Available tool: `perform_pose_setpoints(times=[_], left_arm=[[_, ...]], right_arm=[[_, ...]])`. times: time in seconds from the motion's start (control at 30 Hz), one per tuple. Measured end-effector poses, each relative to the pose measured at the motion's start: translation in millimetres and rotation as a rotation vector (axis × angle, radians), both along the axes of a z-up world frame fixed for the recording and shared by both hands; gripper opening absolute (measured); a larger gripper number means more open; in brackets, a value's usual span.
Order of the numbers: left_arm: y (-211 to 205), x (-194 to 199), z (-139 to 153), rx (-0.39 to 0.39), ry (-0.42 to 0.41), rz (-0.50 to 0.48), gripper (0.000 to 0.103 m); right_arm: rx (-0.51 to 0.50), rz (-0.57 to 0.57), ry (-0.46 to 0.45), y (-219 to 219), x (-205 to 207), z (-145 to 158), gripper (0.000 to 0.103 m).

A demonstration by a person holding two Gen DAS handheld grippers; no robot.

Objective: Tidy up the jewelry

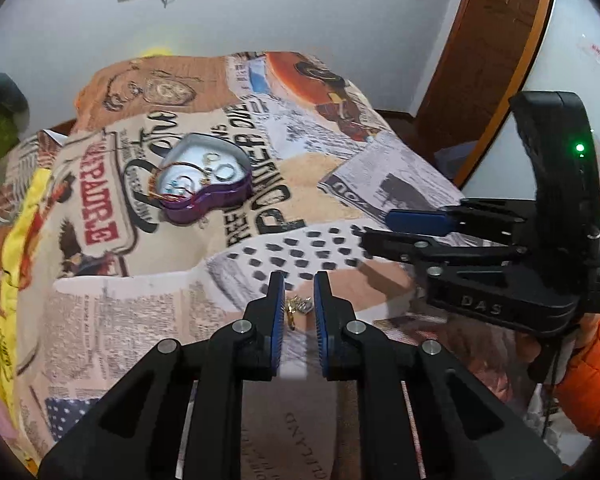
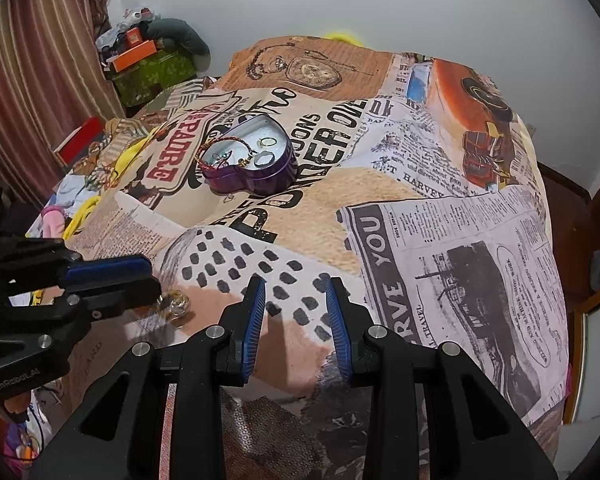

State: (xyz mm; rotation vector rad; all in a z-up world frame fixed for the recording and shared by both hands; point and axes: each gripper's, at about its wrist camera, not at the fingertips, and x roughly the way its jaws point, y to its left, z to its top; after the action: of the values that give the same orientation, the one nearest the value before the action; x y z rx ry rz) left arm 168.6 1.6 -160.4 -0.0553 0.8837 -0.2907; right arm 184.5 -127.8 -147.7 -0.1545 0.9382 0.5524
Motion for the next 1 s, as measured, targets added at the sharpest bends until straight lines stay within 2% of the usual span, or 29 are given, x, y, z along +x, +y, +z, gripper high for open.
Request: perform_pose_setpoints(times=[0.27, 0.4, 0.6, 0.83, 1.0], left_arm=[[31.9, -6.4, -14.9, 0.057, 0.052, 0.095, 0.014], [38.4, -12.5, -25.3, 0.053, 0.078, 0.094, 0.016], [38.5, -15.8, -29.4, 0.051, 0.062, 0.099, 0.029], [45.1, -11.9, -32.9, 0.039, 0.065, 0.103, 0.030], [45.4, -8.9, -36.3, 0.024, 0.070, 0.094, 0.030]], right_arm=[[0.017, 0.009, 0.011, 0.2, -2.8, 0.2, 0.029], [0.013, 0.038, 0.020, 9.3, -5.0, -2.4, 0.029], [-0.009, 0.130, 0.030, 34.3, -11.2, -6.9, 0.029], [-0.086, 0.222, 0.047, 62.1, -7.8, -21.9, 0.029], [-0.074, 0.289, 0.059, 70.7, -5.4, -22.9, 0.029]])
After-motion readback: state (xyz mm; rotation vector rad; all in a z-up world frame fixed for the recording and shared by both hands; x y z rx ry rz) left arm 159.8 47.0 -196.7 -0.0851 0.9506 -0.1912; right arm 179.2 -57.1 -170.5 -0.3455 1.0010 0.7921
